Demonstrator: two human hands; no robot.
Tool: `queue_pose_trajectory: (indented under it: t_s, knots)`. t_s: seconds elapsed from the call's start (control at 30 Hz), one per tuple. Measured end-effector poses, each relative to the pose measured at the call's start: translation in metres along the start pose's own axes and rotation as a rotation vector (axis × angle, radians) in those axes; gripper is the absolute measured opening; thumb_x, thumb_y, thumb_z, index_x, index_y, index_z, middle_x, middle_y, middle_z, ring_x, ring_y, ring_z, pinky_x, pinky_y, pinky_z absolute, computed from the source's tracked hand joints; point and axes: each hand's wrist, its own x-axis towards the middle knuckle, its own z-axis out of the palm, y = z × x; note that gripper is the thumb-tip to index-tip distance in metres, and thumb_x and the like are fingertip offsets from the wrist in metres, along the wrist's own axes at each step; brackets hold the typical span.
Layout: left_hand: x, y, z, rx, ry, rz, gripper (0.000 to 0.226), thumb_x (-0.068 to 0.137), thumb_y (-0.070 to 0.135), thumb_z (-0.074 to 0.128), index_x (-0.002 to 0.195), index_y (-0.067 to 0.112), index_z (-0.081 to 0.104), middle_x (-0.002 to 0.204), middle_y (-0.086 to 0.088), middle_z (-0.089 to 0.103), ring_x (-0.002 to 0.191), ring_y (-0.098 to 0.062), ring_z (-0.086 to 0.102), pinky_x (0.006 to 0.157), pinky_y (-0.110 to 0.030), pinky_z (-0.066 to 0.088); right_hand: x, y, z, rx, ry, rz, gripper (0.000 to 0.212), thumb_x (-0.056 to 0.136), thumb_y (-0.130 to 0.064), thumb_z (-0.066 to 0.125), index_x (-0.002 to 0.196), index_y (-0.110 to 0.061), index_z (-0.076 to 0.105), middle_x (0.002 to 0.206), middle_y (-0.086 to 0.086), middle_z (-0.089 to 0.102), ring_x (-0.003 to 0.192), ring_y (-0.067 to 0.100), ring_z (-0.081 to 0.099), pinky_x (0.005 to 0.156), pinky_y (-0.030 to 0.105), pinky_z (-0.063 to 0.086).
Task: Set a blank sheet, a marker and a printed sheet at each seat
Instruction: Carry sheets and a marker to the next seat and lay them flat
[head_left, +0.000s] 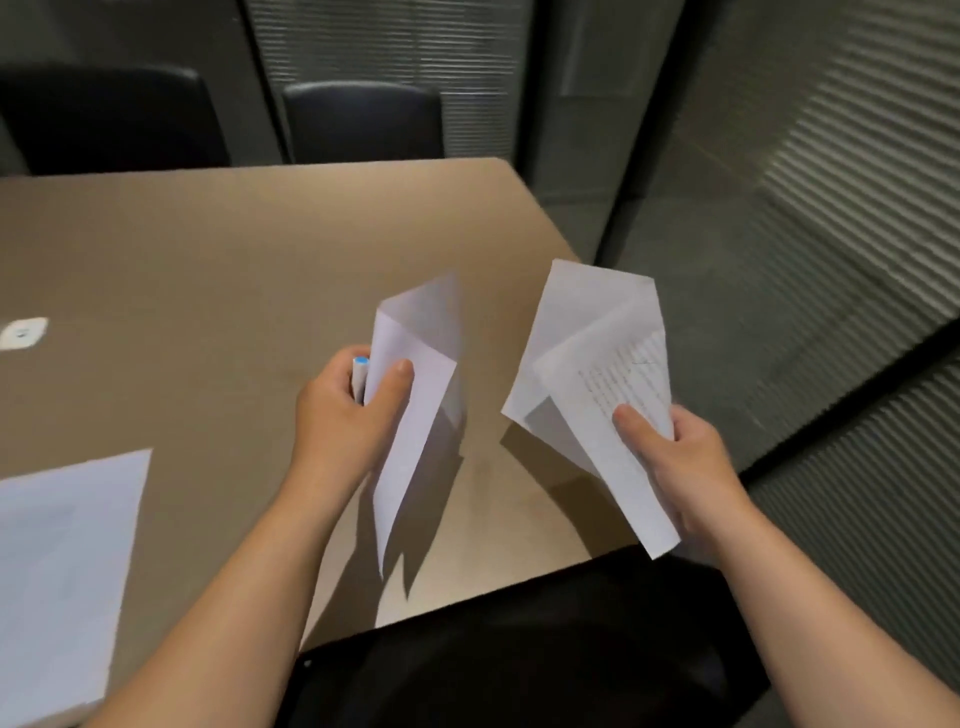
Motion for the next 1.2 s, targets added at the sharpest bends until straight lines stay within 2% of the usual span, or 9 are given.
queue_pose_trajectory:
  t_s: [0.1, 0.17, 0.3, 0.43, 0.57, 0.7, 0.8, 0.93, 1.2]
  knots:
    - [0.004, 0.001, 0.009, 0.185, 0.16, 0.1, 0.013, 0.087, 0.035, 0.063, 0.085, 0.022, 0.061, 0.074, 0.001, 0.061, 0.066, -0.014, 0.053, 0.059, -0.03, 0.04, 0.039, -0.008, -0.008, -0.131, -0.01, -0.092, 0.025, 0.087, -0.04, 0.069, 0.106, -0.024, 0.064, 0.096, -0.007, 0.07, 0.084, 0.011, 0.067, 0.062, 0.03, 0.056]
    - [0.007, 0.001, 0.013, 0.439, 0.222, 0.322, 0.018, 0.088, 0.033, 0.06, 0.089, 0.015, 0.062, 0.082, 0.002, 0.058, 0.073, -0.014, 0.049, 0.062, -0.027, 0.033, 0.058, -0.018, -0.015, -0.267, -0.033, -0.219, 0.021, 0.088, -0.038, 0.068, 0.105, -0.028, 0.062, 0.091, -0.019, 0.064, 0.081, -0.003, 0.059, 0.056, 0.017, 0.044]
    - [0.0, -0.008, 0.04, 0.8, 0.101, 0.623, 0.026, 0.088, 0.032, 0.053, 0.097, 0.01, 0.064, 0.094, -0.009, 0.061, 0.08, -0.027, 0.056, 0.061, -0.033, 0.042, 0.099, -0.026, -0.02, -0.593, -0.164, -0.421, 0.027, 0.083, -0.046, 0.069, 0.106, -0.033, 0.063, 0.09, -0.015, 0.062, 0.081, 0.004, 0.06, 0.057, 0.02, 0.044]
    - [-0.011, -0.037, 0.074, 0.991, -0.128, 0.493, 0.032, 0.086, 0.042, 0.046, 0.098, 0.018, 0.064, 0.095, -0.002, 0.061, 0.079, -0.026, 0.061, 0.056, -0.038, 0.05, 0.132, 0.002, -0.009, -0.895, -0.358, -0.437, 0.04, 0.08, -0.055, 0.068, 0.111, -0.029, 0.064, 0.095, -0.007, 0.059, 0.085, 0.014, 0.06, 0.073, 0.035, 0.054]
    - [-0.01, -0.087, 0.097, 1.084, -0.271, 0.328, 0.031, 0.083, 0.048, 0.056, 0.097, 0.021, 0.065, 0.092, 0.001, 0.062, 0.077, -0.022, 0.061, 0.055, -0.032, 0.047, 0.155, 0.048, 0.01, -1.126, -0.544, -0.399, 0.062, 0.075, -0.075, 0.051, 0.117, -0.031, 0.058, 0.106, -0.006, 0.058, 0.096, 0.018, 0.057, 0.082, 0.035, 0.049]
    - [-0.009, -0.135, 0.108, 1.074, -0.373, 0.145, 0.042, 0.08, 0.057, 0.058, 0.103, 0.023, 0.065, 0.099, 0.004, 0.062, 0.084, -0.019, 0.061, 0.059, -0.03, 0.047, 0.163, 0.088, 0.025, -1.177, -0.618, -0.411, 0.064, 0.078, -0.072, 0.054, 0.127, -0.031, 0.048, 0.13, -0.01, 0.05, 0.119, 0.017, 0.049, 0.097, 0.036, 0.042]
    - [-0.013, -0.158, 0.11, 1.031, -0.39, 0.045, 0.042, 0.077, 0.055, 0.062, 0.105, 0.023, 0.065, 0.107, 0.005, 0.06, 0.089, -0.019, 0.062, 0.063, -0.028, 0.048, 0.165, 0.117, 0.034, -1.22, -0.722, -0.329, 0.08, 0.071, -0.08, 0.046, 0.134, -0.032, 0.036, 0.147, -0.004, 0.035, 0.13, 0.02, 0.036, 0.108, 0.049, 0.036]
    - [-0.021, -0.172, 0.112, 0.972, -0.397, -0.04, 0.048, 0.081, 0.056, 0.061, 0.118, 0.027, 0.053, 0.126, 0.006, 0.048, 0.102, -0.014, 0.054, 0.083, -0.025, 0.05, 0.17, 0.143, 0.034, -1.323, -0.754, -0.311, 0.106, 0.076, -0.075, 0.05, 0.153, -0.028, -0.004, 0.162, -0.003, -0.015, 0.149, 0.025, -0.011, 0.12, 0.055, 0.001]
    - [-0.031, -0.181, 0.112, 1.041, -0.383, -0.032, 0.054, 0.088, 0.053, 0.052, 0.134, 0.027, 0.043, 0.144, 0.001, 0.039, 0.12, -0.023, 0.045, 0.097, -0.036, 0.042, 0.169, 0.145, 0.034, -1.369, -0.708, -0.362, 0.111, 0.073, -0.066, 0.064, 0.152, -0.028, -0.004, 0.162, -0.001, -0.012, 0.15, 0.026, -0.011, 0.119, 0.055, -0.003]
